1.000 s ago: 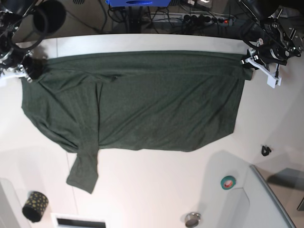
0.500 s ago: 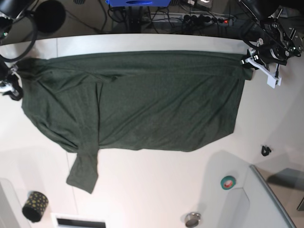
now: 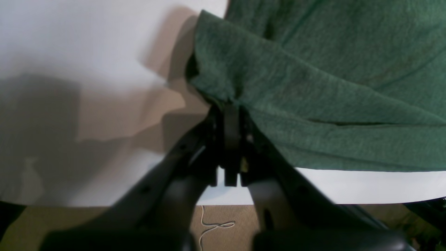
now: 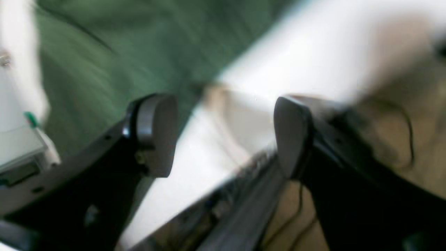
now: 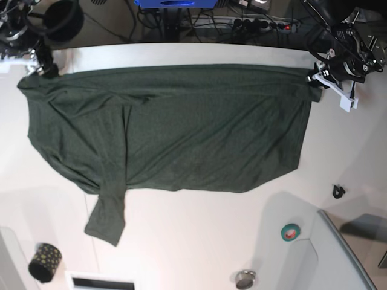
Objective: Layout the t-shirt on the table in an organized manner, then fold the t-shirt properly
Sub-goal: 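Hold the shirt edge taut while the right gripper adjusts its grip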
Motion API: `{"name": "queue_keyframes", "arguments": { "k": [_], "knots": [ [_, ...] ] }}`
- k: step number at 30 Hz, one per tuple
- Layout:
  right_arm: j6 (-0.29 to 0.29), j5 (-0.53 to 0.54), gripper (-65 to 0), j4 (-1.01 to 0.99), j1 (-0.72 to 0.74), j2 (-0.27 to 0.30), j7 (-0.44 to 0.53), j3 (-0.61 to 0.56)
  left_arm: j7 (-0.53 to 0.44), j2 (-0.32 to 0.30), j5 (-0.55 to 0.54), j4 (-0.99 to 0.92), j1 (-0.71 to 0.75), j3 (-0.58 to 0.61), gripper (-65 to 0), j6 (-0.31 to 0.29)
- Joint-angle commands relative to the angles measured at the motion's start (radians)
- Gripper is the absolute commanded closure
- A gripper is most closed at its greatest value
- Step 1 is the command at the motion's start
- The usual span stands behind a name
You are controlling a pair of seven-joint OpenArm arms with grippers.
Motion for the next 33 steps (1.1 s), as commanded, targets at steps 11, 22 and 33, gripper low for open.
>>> {"name": "queue_keyframes", "arguments": {
  "k": [11, 22, 33],
  "knots": [
    [0.005, 0.012, -39.6, -0.131, 0.059, 0.060, 0.090, -0.006, -0.009, -0.014, -0.013, 0.012, -0.003, -0.003, 0.0, -0.001],
    [0.005, 0.012, -36.2, -0.232, 0.117, 0.097, 0.098, -0.035, -0.009, -0.014, -0.013, 0.012, -0.002, -0.006, 0.0, -0.001],
    [0.060, 0.012, -1.1, -0.231, 0.122, 0.150, 0.043, -0.037, -0.009, -0.014, -0.013, 0.020, -0.002, 0.000, 0.0, -0.001]
  ]
}}
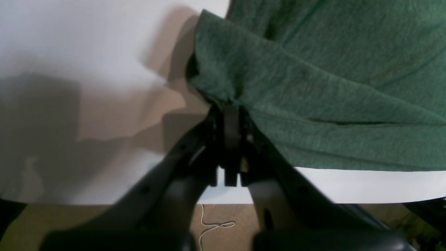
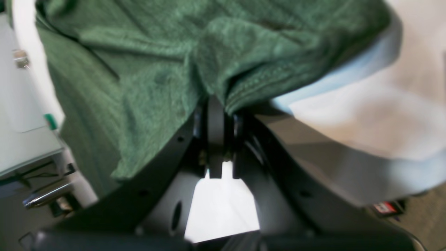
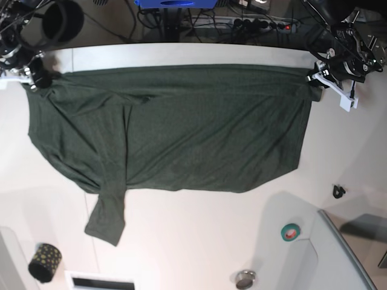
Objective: Layout the t-shirt on the table in an organized manner, then fold the t-shirt properly
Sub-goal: 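Hold the shirt edge taut while the right gripper adjusts its grip, then pull the held shirt edge further toward the arms with both grippers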
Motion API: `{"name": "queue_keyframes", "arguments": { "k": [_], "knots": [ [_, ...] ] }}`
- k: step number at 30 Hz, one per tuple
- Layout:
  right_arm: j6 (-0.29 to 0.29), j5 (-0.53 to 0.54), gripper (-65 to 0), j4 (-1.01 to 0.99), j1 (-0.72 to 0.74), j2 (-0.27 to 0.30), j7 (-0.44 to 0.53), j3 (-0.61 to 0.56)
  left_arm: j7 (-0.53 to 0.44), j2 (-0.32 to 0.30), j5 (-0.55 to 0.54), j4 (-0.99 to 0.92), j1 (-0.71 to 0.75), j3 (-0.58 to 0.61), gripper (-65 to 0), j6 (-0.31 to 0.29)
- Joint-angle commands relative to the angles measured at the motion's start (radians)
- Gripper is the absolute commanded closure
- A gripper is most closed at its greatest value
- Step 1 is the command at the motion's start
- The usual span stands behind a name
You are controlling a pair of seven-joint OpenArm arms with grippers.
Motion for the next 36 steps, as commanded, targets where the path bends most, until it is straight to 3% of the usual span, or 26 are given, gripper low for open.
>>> {"name": "queue_keyframes", "arguments": {
  "k": [1, 6, 9, 12, 16, 22, 36],
  "knots": [
    [0.005, 0.006, -1.1, 0.011, 0.004, 0.024, -0.015, 0.004, -0.008, -0.016, -0.012, 0.020, -0.004, 0.001, 0.0, -0.001],
    [0.003, 0.011, -0.9, 0.015, 0.037, 0.075, -0.081, 0.004, -0.002, -0.039, -0.005, 0.038, -0.031, 0.002, 0.0, -0.001],
    [0.002, 0.005, -0.9, 0.083, 0.050, 0.082, -0.137, 0.004, -0.001, -0.045, -0.005, 0.094, -0.031, 0.062, 0.0, -0.001],
    [-0.057, -0.015, -0.9, 0.183, 0.064, 0.078, -0.196, 0.004, 0.001, -0.042, -0.005, 0.144, -0.031, 0.116, 0.0, 0.000],
    [-0.092, -0.014, -0.8, 0.278, 0.065, 0.075, -0.245, -0.038, 0.004, -0.039, -0.012, 0.156, -0.041, 0.145, 0.0, 0.000],
    [-0.166, -0.014, -0.8, 0.348, 0.059, 0.075, -0.245, -0.075, 0.047, -0.039, -0.014, 0.178, -0.039, 0.126, 0.0, -0.001],
    [-0.167, -0.017, -0.8, 0.236, 0.021, 0.082, -0.237, -0.079, 0.042, -0.042, -0.005, 0.184, 0.073, 0.137, 0.0, -0.001]
  ]
}}
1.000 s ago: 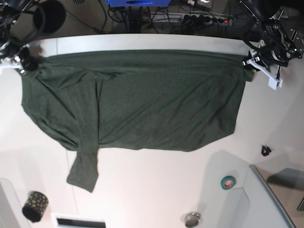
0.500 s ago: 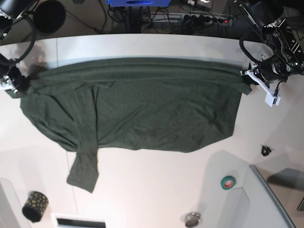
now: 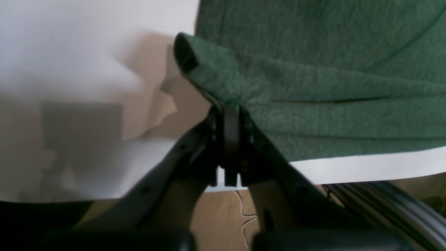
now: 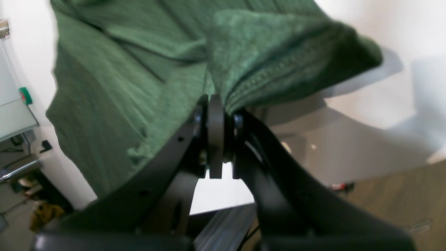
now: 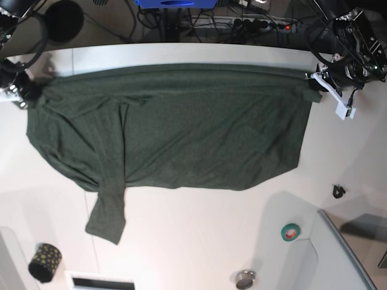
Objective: Layout the t-shirt on the table in an organized manner, then fold the t-shirt properly
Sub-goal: 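Pull the held shirt edge further toward the arms with both grippers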
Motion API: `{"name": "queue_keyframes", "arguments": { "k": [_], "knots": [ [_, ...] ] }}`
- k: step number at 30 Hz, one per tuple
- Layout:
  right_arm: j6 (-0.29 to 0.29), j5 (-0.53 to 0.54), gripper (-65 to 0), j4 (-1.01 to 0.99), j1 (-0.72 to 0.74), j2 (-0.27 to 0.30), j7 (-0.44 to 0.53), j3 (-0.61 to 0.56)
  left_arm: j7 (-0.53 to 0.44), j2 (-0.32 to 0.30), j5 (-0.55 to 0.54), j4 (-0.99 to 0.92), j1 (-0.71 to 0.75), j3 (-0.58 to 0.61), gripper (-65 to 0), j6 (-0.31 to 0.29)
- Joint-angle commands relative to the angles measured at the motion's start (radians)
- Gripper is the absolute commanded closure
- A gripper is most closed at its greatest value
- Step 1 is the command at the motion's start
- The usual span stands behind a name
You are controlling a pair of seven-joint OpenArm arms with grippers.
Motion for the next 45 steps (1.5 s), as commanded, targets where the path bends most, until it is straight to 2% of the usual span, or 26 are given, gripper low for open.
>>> {"name": "queue_keyframes", "arguments": {
  "k": [1, 5, 18, 25, 45],
  "knots": [
    [0.002, 0.012, -0.8, 0.000, -0.002, 0.018, 0.005, 0.003, -0.002, -0.016, -0.005, 0.013, 0.009, -0.004, 0.0, -0.004],
    [0.002, 0.012, -0.8, -0.015, -0.009, 0.018, 0.033, 0.003, -0.004, -0.018, -0.005, 0.013, 0.020, -0.004, 0.0, -0.004],
    [0.002, 0.012, -0.8, -0.007, -0.074, 0.020, 0.039, 0.003, -0.004, -0.019, -0.005, 0.017, 0.059, -0.006, 0.0, -0.004],
    [0.002, 0.012, -0.8, -0.007, -0.081, 0.020, 0.039, 0.003, -0.072, -0.016, -0.005, 0.004, 0.098, -0.004, 0.0, -0.004],
    [0.002, 0.012, -1.2, -0.007, -0.112, 0.020, 0.039, 0.003, -0.072, -0.014, -0.005, 0.010, 0.099, -0.004, 0.0, -0.004]
  ]
}}
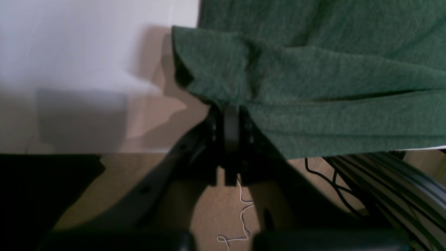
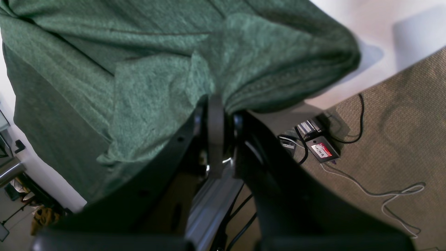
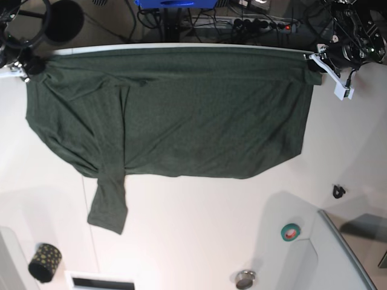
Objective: Layout the t-shirt on the table in an organized manner, then fold the t-shirt properly
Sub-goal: 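Pull the held shirt edge further toward the arms with both grippers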
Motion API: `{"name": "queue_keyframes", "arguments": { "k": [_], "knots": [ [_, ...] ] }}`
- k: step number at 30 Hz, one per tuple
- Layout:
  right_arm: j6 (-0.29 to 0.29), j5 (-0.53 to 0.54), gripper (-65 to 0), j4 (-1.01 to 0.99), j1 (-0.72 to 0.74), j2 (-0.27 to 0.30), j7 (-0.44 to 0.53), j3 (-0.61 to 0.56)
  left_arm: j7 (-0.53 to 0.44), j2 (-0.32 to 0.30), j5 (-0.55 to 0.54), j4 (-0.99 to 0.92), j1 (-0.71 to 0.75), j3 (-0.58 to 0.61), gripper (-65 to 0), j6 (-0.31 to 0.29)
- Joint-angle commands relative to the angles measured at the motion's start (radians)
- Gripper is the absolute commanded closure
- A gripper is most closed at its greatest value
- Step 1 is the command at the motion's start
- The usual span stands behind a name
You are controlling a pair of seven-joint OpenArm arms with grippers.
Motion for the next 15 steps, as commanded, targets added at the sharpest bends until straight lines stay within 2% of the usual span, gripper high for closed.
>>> {"name": "queue_keyframes", "arguments": {
  "k": [1, 3, 11, 12, 15],
  "knots": [
    [0.003, 0.012, -1.5, 0.018, -0.003, 0.020, 0.006, 0.005, -0.008, -0.015, -0.008, 0.019, 0.001, -0.002, 0.0, -0.004],
    [0.003, 0.012, -2.1, 0.018, -0.006, 0.019, 0.006, 0.007, -0.006, -0.013, -0.008, 0.019, 0.001, -0.002, 0.0, -0.004],
    [0.003, 0.014, -21.5, 0.020, -0.006, 0.013, 0.006, 0.015, -0.002, -0.013, -0.008, 0.021, 0.001, -0.008, 0.0, -0.003],
    [0.009, 0.015, -25.4, 0.020, -0.006, 0.013, 0.006, 0.015, -0.002, -0.013, -0.008, 0.021, 0.002, -0.010, -2.5, -0.003],
    [0.010, 0.018, -38.7, 0.020, -0.006, 0.013, 0.006, 0.018, -0.002, -0.012, -0.008, 0.021, 0.002, -0.010, -21.6, -0.003]
  ]
}}
